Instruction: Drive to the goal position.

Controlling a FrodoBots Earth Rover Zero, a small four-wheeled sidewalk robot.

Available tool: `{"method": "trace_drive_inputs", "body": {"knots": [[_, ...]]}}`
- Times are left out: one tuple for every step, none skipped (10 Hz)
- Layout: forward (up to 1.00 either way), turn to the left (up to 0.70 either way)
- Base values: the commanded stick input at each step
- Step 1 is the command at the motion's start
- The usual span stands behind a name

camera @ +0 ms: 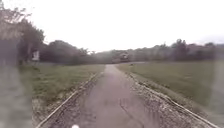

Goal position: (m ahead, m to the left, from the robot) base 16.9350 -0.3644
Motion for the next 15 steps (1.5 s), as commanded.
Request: {"method": "trace_drive_inputs", "body": {"knots": [[0.7,0.0],[0.7,0.0],[0.7,0.0],[0.7,0.0],[0.7,0.0],[0.7,0.0],[0.7,0.0],[0.7,0.0],[0.7,0.0],[0.7,0.0],[0.7,0.0],[0.7,0.0],[0.7,0.0],[0.7,0.0],[0.7,0.0]]}}
